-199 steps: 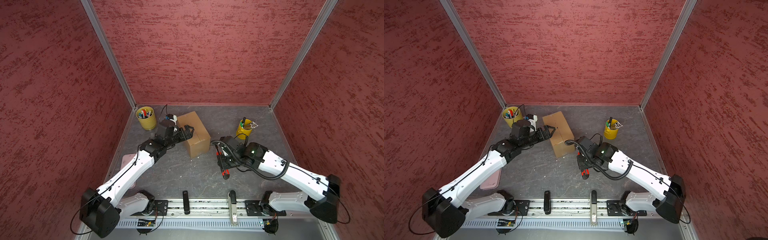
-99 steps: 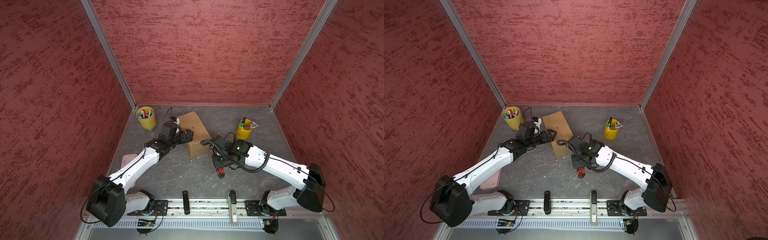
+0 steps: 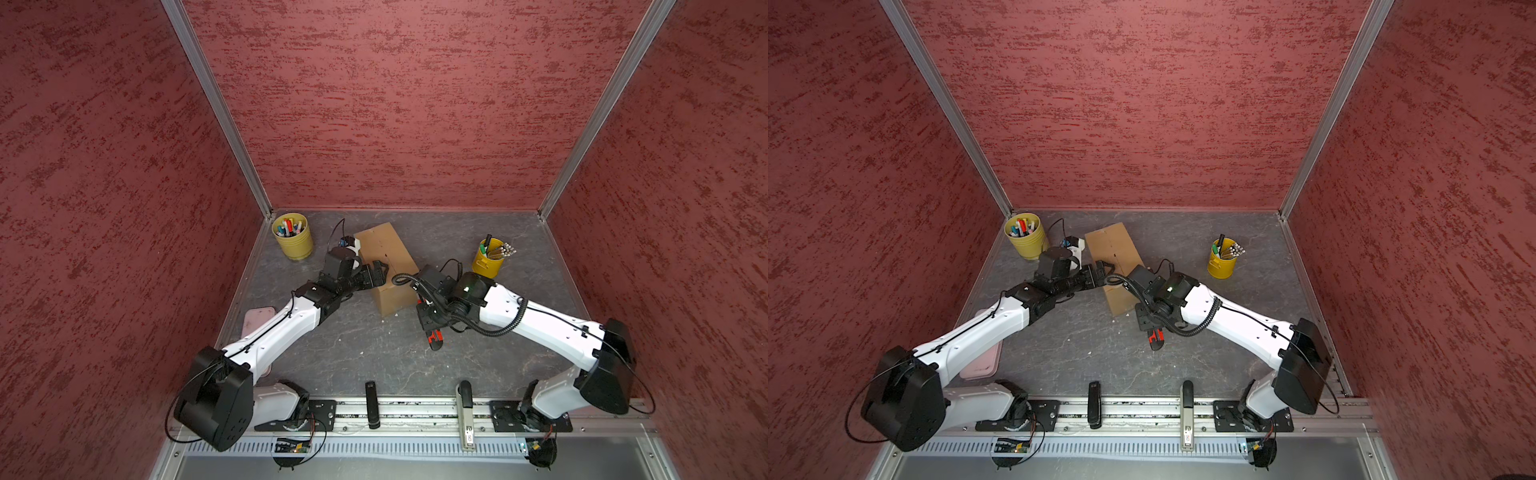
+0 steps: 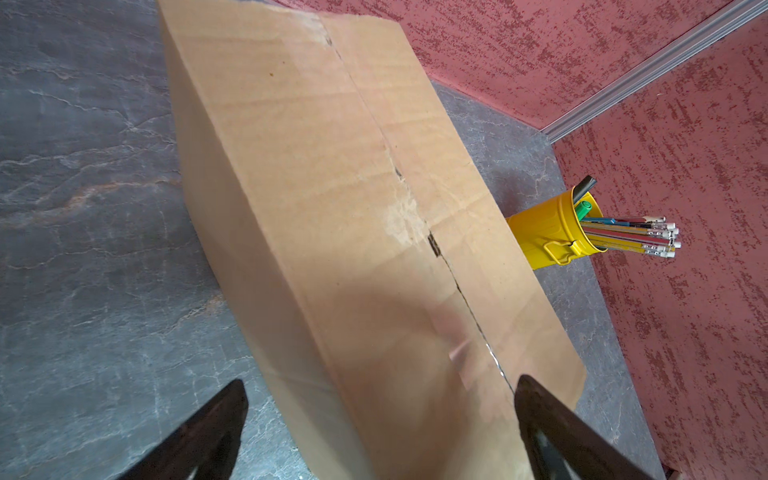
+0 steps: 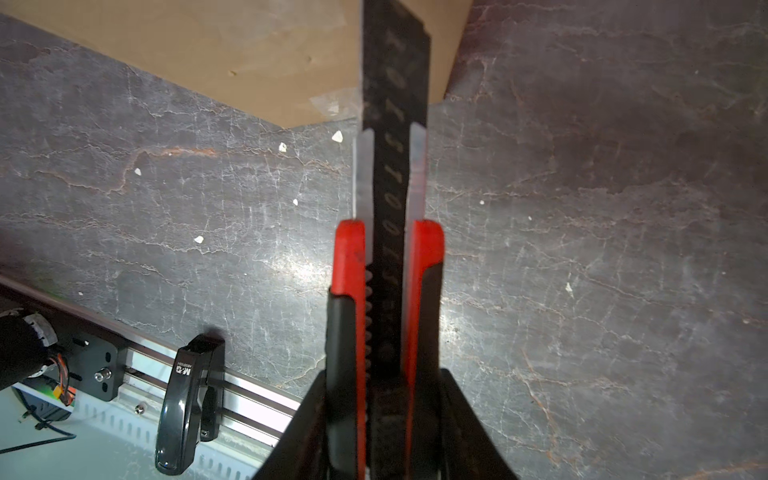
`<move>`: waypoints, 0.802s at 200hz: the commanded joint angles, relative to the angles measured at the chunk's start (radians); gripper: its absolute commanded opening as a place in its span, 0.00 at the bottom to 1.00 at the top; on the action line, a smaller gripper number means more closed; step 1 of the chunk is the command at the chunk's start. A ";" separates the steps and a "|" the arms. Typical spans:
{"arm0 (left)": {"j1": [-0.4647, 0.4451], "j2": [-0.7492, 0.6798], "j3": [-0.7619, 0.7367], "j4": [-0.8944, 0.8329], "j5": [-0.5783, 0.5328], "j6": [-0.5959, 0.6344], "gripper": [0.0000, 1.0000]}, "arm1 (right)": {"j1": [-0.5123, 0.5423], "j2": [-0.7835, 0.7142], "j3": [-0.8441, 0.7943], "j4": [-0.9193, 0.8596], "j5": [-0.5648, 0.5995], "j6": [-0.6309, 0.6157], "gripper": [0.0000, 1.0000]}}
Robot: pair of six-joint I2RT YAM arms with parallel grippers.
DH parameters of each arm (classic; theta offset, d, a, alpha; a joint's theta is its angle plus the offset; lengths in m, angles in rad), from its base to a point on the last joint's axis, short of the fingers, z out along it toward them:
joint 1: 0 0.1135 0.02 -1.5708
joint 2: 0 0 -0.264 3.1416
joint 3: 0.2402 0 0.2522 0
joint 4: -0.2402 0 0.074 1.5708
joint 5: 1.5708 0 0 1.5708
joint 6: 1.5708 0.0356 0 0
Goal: Unpack the express box
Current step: 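Hold the box with the left gripper while right holds cutter beside it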
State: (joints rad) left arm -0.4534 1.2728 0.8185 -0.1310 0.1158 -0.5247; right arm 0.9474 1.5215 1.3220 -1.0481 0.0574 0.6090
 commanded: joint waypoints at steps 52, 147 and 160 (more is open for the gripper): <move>0.007 0.002 -0.038 0.061 0.037 -0.008 1.00 | 0.007 0.034 0.079 -0.039 0.037 -0.015 0.00; 0.007 0.007 -0.082 0.095 0.056 -0.011 1.00 | 0.006 0.067 0.127 -0.066 0.043 -0.018 0.00; 0.007 0.011 -0.086 0.098 0.059 -0.013 1.00 | 0.007 0.067 0.128 -0.068 0.045 -0.017 0.00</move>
State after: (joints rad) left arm -0.4534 1.2747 0.7471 -0.0635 0.1585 -0.5343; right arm 0.9474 1.5864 1.4132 -1.0966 0.0658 0.5869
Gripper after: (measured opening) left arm 0.996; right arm 0.380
